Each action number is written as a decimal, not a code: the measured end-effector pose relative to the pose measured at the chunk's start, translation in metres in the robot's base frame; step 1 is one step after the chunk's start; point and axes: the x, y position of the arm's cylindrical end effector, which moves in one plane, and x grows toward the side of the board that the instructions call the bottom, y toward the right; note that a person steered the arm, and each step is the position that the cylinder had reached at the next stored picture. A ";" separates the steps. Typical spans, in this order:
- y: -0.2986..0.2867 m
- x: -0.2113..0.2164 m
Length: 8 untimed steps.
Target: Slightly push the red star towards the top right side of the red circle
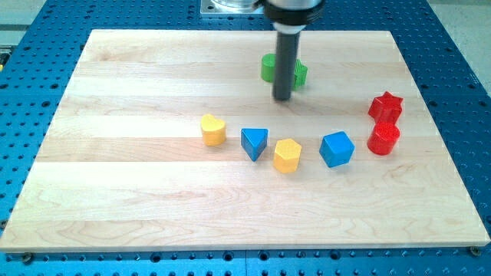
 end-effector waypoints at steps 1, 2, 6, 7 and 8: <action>0.023 -0.035; -0.011 -0.034; 0.022 0.051; 0.068 0.041; 0.086 0.003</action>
